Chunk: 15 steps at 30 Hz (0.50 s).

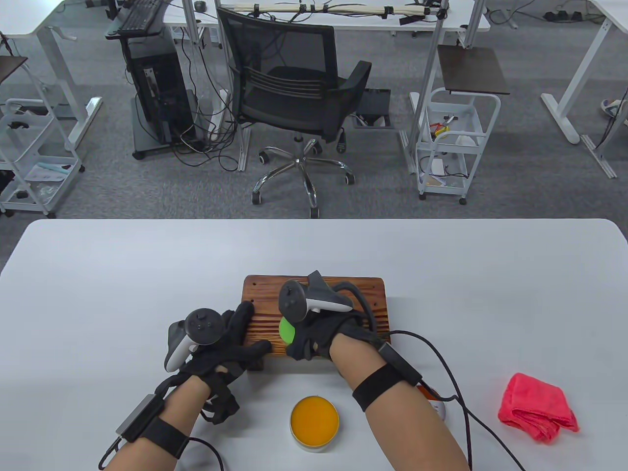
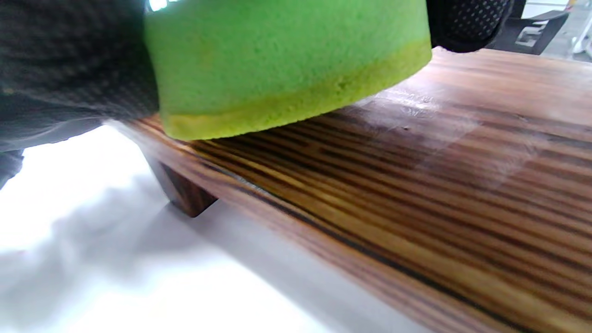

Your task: Dip and apply wood wax on stool

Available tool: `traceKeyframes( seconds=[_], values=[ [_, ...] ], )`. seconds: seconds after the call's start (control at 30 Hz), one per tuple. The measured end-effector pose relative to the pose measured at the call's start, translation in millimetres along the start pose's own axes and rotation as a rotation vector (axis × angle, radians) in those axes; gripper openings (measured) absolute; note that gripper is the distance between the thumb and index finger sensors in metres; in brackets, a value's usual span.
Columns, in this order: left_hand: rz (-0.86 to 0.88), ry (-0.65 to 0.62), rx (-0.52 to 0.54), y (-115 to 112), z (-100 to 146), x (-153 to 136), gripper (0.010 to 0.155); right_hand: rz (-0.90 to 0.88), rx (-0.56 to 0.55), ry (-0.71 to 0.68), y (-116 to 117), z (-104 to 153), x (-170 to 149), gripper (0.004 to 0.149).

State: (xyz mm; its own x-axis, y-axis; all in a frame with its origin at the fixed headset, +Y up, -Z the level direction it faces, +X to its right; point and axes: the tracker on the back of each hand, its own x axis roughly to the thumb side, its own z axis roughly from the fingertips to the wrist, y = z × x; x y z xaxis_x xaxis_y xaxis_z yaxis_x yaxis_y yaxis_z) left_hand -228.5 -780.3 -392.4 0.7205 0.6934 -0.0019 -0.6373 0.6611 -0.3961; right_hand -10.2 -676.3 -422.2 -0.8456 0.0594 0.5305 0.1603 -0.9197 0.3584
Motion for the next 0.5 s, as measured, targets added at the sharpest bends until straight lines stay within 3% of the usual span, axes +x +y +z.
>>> traceKeyframes(
  seconds=[0.5],
  values=[
    [-0.002, -0.002, -0.001, -0.1, 0.0, 0.2, 0.109, 0.040, 0.005, 0.049, -6.1, -6.1, -2.6, 0.096]
  ],
)
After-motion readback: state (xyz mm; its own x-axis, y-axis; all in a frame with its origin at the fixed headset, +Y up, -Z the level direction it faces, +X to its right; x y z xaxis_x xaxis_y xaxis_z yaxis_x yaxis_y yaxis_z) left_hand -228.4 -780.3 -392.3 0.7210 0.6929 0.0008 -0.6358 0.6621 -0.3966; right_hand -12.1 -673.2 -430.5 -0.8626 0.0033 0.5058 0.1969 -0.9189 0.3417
